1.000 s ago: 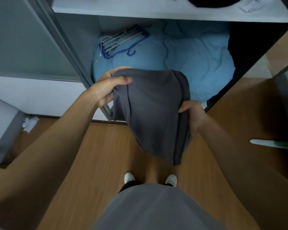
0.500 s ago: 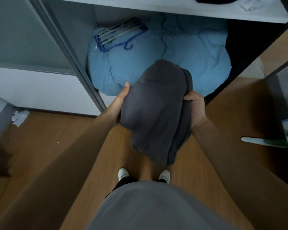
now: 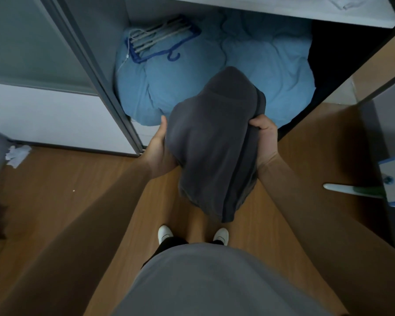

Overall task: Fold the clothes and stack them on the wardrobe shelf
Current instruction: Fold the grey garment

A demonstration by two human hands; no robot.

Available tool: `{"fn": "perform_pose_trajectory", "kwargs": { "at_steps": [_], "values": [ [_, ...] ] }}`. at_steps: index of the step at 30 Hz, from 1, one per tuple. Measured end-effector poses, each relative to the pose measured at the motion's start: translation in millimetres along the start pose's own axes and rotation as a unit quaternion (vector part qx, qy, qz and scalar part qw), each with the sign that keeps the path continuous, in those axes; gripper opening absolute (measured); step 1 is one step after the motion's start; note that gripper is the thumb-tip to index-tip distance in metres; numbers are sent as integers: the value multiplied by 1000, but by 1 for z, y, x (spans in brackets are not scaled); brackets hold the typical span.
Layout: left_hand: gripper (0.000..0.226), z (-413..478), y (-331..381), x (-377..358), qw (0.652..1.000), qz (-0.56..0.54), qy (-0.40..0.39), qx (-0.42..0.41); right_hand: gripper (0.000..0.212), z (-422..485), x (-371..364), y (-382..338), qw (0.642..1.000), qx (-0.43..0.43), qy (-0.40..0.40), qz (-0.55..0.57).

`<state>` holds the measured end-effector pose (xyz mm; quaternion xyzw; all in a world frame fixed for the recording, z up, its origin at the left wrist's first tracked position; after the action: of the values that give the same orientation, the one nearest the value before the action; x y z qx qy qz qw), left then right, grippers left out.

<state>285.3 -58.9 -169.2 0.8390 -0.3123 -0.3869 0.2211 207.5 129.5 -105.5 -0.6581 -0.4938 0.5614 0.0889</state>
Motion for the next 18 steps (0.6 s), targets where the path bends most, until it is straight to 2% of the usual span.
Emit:
{"fn": "perform_pose_trajectory", "kwargs": {
  "at_steps": [4, 5, 8, 9, 11, 14, 18],
  "values": [
    [80, -9, -3, -3, 989, -79, -114, 44, 38, 2, 4, -4, 1000, -4, 17, 8],
    [77, -11, -5, -1, 989, -60, -127, 52, 38, 2, 6, -5, 1000, -10, 22, 10],
    [36, -14, -4, -9, 978, 129, -160, 24, 38, 3, 12, -7, 999, -14, 52, -2],
    [39, -15, -1, -14, 969, 183, -167, 11, 38, 3, 14, -8, 998, -12, 62, -10],
    [49, -17, 5, -24, 963, 217, -162, -1, 38, 5, 17, -12, 996, -12, 86, -30],
    [48, -21, 11, -31, 964, 211, -162, -18, 37, 12, 21, -20, 990, -28, 117, -76],
    [42, -21, 14, -31, 982, 156, -89, -63, 63, 17, 25, -23, 980, -107, 71, -152]
  ]
}}
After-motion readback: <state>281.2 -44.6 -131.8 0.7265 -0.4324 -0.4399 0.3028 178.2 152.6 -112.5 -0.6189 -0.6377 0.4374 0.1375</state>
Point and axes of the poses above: each hand's wrist, its own z-axis towards the middle knuckle, its own x-axis out of the back of the hand, y = z × x, the point moved 3 cm from there along z, towards the middle knuckle, and after that the axes turned 3 degrees about x, right-handed, at the moved point
